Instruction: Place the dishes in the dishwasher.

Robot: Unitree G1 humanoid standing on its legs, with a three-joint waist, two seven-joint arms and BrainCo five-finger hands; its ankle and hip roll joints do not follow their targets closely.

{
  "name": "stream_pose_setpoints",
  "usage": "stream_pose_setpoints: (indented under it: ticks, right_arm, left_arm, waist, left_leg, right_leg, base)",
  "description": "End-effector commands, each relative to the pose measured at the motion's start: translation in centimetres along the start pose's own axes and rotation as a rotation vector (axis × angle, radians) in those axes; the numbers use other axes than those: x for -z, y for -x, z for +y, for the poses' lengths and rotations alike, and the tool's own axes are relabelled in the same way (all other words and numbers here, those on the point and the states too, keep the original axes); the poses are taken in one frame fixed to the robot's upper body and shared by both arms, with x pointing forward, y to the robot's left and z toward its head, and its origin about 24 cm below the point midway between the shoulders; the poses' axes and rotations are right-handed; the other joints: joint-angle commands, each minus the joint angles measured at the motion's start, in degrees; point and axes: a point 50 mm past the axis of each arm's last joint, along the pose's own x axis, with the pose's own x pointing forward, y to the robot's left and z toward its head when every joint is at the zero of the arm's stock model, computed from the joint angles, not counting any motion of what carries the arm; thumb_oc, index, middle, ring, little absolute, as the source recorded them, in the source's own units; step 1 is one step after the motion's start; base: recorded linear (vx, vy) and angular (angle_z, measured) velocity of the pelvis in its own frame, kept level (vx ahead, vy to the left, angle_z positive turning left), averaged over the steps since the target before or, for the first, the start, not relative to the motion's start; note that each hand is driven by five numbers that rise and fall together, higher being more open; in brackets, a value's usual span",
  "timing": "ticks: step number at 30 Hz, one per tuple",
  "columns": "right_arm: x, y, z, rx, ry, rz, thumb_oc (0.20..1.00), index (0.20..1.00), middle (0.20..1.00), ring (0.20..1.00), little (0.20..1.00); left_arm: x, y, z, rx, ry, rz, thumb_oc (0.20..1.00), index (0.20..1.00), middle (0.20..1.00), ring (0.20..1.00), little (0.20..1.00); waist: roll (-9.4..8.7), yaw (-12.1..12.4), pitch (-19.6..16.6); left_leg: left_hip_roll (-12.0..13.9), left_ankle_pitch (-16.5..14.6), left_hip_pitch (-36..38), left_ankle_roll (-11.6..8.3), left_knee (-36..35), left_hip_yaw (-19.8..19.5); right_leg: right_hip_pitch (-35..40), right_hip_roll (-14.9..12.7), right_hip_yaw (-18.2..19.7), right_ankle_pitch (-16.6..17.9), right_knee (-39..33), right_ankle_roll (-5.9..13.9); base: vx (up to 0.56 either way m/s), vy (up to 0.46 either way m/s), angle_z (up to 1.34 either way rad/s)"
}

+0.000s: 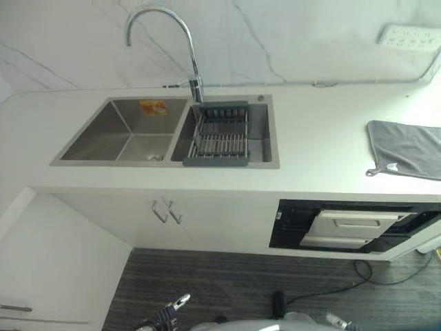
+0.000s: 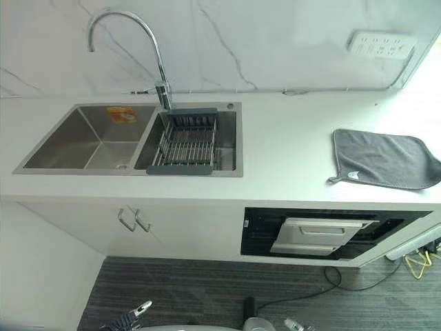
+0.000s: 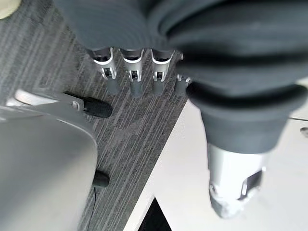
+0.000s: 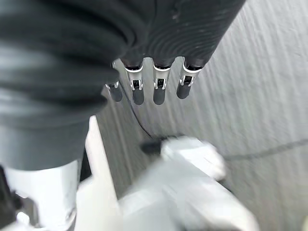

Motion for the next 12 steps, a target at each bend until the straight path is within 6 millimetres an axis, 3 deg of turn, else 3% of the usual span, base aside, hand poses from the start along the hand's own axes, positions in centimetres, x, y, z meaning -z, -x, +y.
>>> stream_pose_setpoints:
  ticks: [1,12]
  right_arm:
    - [-2.44,-0.09,0.02,-0.005,0.08,-0.046,1.0,1.0,1.0,1.0,1.0]
    - [-1.69,-0.1,-0.15,0.007,0.081,0.018,1.0,1.0,1.0,1.0,1.0]
  left_arm:
    - [-1.23,-0.12,0.04,0.016,0.038,-0.009,1.0,1.0,1.0,1.0,1.0]
    - [-1.18,0.12,0.94,-0.014,0.076,-0.004,1.0,1.0,1.0,1.0,1.0]
  waist:
    - [-1.27,-0.05,-1.06]
    - [-1.39,-0.61,-1.96]
  left_leg:
    - [0.73,-3.28,0.02,-3.01,0.22,-2.48]
    - [0.62,-4.46,2.19,-2.24,0.22,-0.59]
  right_leg:
    - [9.87,-2.08,1.47,-8.5,-4.41,2.93]
    - [11.31,-2.99,1.93,-8.12,-4.47,3.84]
  base:
    - [0.0,0.115,0.04]
    - [0.0,0.03,-0.05]
